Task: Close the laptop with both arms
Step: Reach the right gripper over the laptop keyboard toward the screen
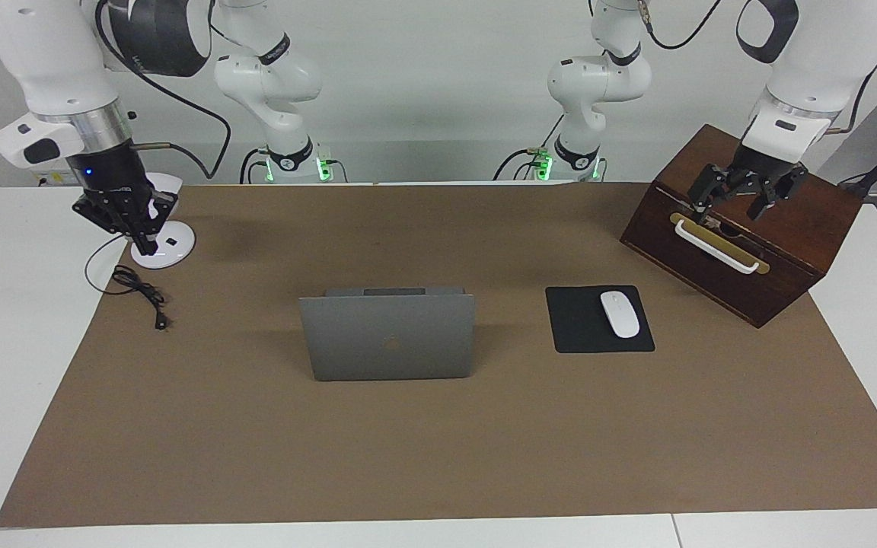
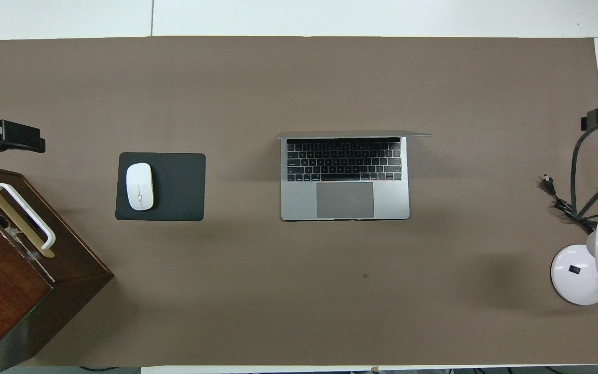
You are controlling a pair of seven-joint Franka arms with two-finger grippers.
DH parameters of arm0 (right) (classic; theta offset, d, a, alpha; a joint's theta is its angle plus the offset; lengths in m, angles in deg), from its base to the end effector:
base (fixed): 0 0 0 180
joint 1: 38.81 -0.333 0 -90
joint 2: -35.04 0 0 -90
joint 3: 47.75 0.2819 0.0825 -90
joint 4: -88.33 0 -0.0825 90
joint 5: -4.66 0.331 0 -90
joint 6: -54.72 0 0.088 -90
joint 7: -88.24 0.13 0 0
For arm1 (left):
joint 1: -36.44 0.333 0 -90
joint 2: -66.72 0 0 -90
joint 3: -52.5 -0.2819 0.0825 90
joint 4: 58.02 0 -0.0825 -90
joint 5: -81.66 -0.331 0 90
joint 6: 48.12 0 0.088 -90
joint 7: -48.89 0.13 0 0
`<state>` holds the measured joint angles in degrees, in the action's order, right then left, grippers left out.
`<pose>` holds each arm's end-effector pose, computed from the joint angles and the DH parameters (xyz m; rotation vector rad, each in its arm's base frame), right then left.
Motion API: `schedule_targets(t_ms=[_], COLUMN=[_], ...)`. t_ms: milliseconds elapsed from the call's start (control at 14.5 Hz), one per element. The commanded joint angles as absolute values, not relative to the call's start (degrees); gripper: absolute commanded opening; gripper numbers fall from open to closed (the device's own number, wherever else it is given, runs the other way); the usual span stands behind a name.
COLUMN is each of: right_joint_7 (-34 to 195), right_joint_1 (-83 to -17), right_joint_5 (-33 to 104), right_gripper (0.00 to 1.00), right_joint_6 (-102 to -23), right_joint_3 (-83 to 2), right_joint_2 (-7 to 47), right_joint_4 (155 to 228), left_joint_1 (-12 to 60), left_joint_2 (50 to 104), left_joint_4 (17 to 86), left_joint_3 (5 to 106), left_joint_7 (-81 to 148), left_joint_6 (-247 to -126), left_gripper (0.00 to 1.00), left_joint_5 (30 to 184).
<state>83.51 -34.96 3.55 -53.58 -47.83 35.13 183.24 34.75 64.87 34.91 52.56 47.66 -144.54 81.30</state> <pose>0.5333 -0.0385 0.5635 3.0837 0.0276 0.3612 0.5054 -0.0147 0.5724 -3.1343 0.0149 -0.1464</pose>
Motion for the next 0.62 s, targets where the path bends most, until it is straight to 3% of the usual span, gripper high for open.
schedule_targets(t_ms=[0, 207, 552], right_joint_7=[84.2, 90.41, 99.82], right_joint_1=[-35.3, -38.36, -45.31], right_joint_5=[4.4, 3.97, 3.35], right_gripper=[0.0, 0.0, 0.0], right_joint_6=[-55.75, -60.49, -69.01], right_joint_3=[-47.84, -47.84, -47.84], right_joint_2=[33.82, 31.45, 23.02], right_joint_4=[182.11, 181.76, 178.69], left_joint_1=[35.47, 34.94, 34.86], left_joint_2=[63.29, 63.29, 63.29], left_joint_4=[35.94, 35.94, 35.94], left_joint_3=[52.94, 53.03, 53.03], left_joint_7=[47.57, 47.57, 47.57], left_joint_6=[-143.92, -143.92, -143.92], left_gripper=[1.0, 1.0, 1.0], left_joint_5=[81.31, 81.4, 81.4])
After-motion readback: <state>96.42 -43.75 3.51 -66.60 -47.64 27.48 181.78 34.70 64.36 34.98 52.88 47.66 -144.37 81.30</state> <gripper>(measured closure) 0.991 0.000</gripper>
